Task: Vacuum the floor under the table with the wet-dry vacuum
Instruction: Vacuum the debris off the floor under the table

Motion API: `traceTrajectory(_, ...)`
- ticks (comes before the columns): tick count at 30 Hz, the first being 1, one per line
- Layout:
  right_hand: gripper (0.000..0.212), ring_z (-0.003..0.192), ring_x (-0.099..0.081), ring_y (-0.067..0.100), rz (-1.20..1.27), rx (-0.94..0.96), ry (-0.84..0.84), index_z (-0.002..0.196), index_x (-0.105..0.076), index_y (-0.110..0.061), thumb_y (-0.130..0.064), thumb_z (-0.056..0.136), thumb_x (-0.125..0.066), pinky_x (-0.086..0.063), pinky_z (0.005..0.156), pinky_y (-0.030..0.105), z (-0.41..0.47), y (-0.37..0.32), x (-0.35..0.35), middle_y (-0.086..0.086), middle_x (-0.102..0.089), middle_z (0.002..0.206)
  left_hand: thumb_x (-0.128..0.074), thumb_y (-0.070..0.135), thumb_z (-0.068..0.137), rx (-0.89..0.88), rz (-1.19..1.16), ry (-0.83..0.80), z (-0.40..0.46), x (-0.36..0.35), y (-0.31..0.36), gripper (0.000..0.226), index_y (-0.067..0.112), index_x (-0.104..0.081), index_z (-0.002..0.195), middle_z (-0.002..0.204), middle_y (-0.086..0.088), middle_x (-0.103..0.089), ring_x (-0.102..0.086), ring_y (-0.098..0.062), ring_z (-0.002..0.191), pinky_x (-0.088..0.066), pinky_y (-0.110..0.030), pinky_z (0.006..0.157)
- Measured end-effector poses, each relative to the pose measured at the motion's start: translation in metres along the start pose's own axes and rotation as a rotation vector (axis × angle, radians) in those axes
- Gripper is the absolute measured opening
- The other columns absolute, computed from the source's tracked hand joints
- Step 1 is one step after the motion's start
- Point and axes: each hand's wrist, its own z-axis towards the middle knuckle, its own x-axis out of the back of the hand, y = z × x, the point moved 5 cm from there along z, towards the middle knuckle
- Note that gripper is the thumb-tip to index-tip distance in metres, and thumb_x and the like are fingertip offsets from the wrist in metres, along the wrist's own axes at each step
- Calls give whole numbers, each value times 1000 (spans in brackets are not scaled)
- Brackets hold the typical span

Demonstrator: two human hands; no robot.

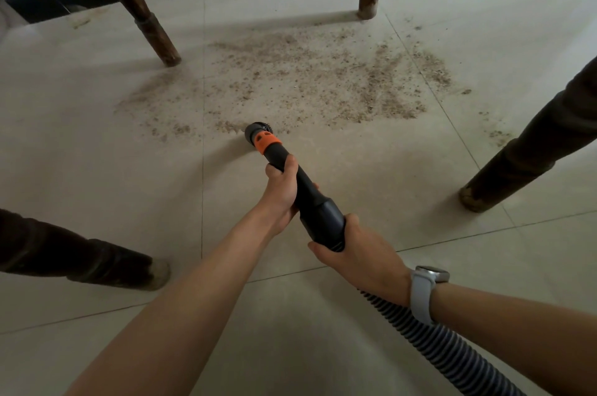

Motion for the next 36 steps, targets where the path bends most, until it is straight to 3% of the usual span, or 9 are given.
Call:
traceTrajectory(13, 47, 77, -60, 12, 35, -38, 4, 111, -43, -22, -56, 83, -58, -53, 70, 27, -10, 15, 12, -5, -59, 91, -39, 29, 101, 17, 14, -33, -6, -21, -7, 50, 10, -16, 141, 91, -10, -50, -57, -22, 68, -53, -38, 71)
traceTrajectory(36, 46, 70, -59, 9, 45, -92, 15, 108, -39, -21, -57, 84, -55, -49, 60, 23, -20, 33, 35, -9, -57, 83, -39, 29, 101, 28, 44, -93, -11, -55, -11, 52, 10, -15, 143, 93, -10, -50, -57, -22, 71, -52, -40, 73)
